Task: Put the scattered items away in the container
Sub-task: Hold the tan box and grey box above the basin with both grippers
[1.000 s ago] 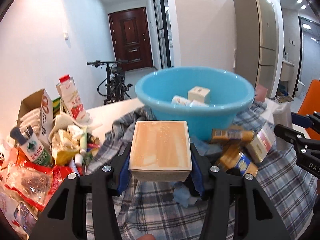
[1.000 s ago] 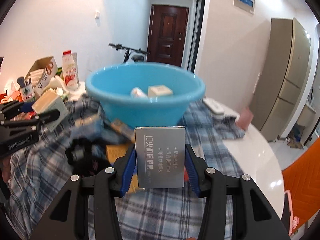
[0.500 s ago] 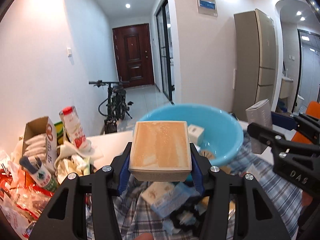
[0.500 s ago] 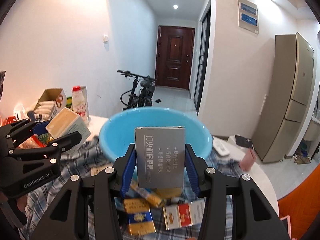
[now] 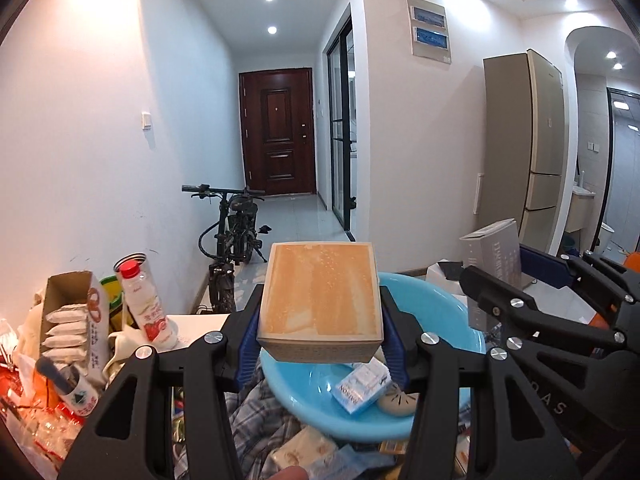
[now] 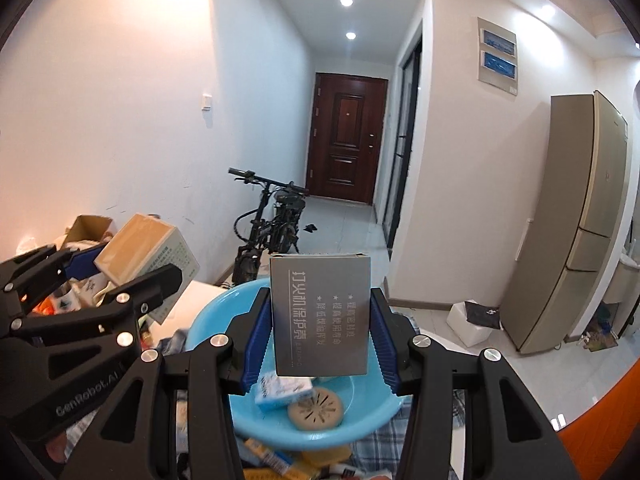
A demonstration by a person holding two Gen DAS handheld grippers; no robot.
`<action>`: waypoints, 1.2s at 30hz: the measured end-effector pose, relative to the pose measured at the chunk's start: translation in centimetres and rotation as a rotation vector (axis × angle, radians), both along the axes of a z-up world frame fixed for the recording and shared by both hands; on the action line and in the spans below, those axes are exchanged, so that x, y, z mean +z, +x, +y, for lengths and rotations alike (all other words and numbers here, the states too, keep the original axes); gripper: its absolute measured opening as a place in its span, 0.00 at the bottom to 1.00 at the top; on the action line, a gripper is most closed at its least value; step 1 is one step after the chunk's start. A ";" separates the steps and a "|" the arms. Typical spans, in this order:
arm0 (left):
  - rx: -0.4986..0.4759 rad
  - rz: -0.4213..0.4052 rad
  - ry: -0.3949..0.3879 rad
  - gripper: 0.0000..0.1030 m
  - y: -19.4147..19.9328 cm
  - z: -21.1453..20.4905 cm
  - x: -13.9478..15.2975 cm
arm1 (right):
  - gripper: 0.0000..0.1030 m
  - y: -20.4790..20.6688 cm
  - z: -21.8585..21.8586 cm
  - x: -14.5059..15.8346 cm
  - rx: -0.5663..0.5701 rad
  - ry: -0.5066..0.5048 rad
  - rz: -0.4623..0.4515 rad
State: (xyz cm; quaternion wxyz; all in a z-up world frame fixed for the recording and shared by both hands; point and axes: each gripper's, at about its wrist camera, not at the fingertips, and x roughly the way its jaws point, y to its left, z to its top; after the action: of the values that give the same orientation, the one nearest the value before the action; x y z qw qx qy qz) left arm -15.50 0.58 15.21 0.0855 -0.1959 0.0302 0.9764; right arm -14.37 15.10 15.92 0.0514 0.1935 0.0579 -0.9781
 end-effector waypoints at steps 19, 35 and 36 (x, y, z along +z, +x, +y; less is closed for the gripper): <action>0.015 -0.078 0.026 0.49 -5.7 -0.3 -4.0 | 0.48 -7.1 0.7 -3.3 0.007 -0.015 -0.090; 0.011 -0.071 0.008 0.49 -5.9 0.0 -3.7 | 0.48 -7.7 0.0 -4.4 -0.001 0.012 -0.106; 0.010 -0.072 0.010 0.49 -5.9 0.0 -3.7 | 0.48 -7.7 0.0 -4.4 0.000 0.011 -0.106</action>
State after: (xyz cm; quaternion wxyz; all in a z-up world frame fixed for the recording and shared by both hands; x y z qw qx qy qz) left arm -21.44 0.60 11.51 0.0827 -0.2308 0.0211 0.9693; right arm -22.07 15.05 11.49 0.0530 0.2453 0.0606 -0.9661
